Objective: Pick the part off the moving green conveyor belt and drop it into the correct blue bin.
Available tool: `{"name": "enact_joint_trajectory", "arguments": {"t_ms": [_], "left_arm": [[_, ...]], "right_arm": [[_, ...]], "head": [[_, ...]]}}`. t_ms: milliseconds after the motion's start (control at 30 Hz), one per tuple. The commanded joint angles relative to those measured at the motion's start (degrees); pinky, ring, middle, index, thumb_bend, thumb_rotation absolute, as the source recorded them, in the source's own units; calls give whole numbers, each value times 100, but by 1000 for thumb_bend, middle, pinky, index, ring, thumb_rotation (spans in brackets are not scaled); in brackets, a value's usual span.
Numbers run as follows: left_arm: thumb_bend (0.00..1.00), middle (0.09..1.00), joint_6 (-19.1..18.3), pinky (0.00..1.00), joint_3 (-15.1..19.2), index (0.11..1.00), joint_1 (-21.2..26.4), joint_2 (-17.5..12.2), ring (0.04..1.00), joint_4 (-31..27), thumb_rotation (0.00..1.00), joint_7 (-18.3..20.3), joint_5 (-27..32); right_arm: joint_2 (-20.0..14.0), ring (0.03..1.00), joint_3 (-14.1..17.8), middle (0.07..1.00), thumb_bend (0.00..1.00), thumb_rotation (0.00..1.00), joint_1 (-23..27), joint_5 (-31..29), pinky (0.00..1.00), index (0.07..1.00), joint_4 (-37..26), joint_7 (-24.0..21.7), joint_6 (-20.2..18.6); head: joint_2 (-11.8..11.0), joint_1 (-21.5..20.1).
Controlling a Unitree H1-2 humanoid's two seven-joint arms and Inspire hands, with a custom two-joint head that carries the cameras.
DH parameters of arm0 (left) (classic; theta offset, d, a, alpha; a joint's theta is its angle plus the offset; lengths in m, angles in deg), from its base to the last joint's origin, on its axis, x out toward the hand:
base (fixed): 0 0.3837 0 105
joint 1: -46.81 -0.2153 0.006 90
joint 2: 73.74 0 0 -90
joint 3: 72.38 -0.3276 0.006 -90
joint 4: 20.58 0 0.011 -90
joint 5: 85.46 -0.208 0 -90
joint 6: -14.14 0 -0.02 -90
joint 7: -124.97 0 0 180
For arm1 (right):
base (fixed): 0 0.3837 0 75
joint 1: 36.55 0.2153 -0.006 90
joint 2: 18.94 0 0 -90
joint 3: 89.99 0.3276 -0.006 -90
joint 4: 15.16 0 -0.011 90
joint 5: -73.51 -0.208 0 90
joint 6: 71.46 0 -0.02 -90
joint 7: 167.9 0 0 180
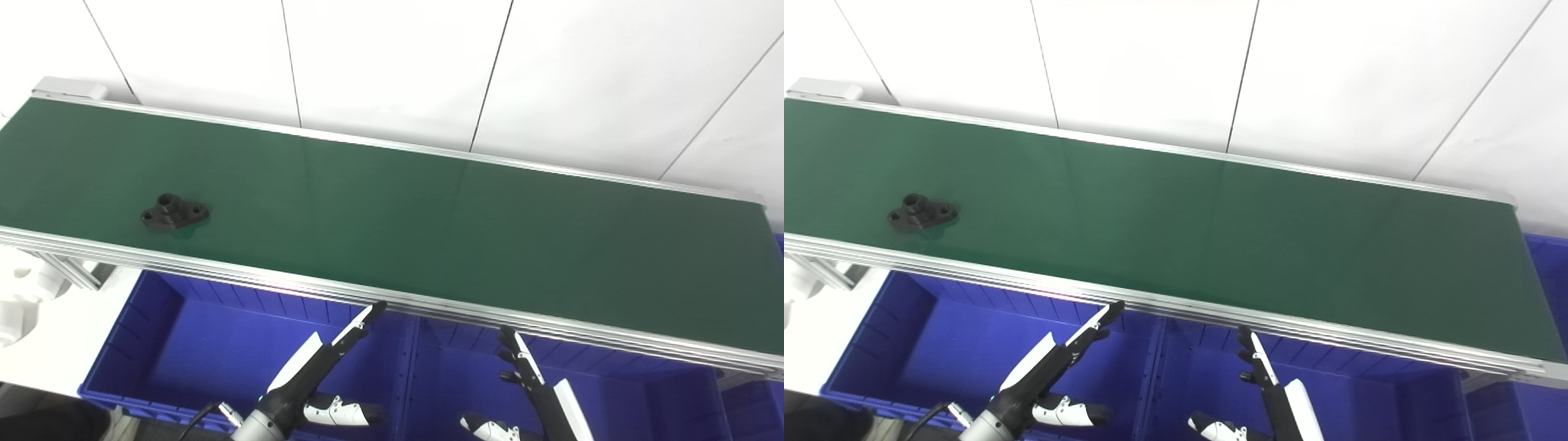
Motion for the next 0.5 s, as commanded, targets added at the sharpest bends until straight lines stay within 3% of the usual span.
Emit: {"name": "enact_joint_trajectory", "arguments": {"t_ms": [0, 233, 467], "left_arm": [[756, 1000, 143, 974, -30, 1000, 9, 45, 1000, -69, 738, -145, -58], [770, 1000, 185, 943, -102, 1000, 61, 99, 1000, 79, 728, -134, 0], [774, 1000, 400, 910, -106, 980, 143, 155, 986, 303, 671, -257, -12]], "right_arm": [[-10, 913, -16, 955, 733, 627, 53, -47, 798, 994, -45, 111, 347], [-122, 926, 20, 960, 707, 662, 72, -158, 819, 1000, 108, 103, 421], [-145, 955, 27, 978, 615, 652, 83, -261, 869, 1000, 131, 92, 325]], "head": [[-73, 105], [-652, 1051], [-904, 1228]]}}
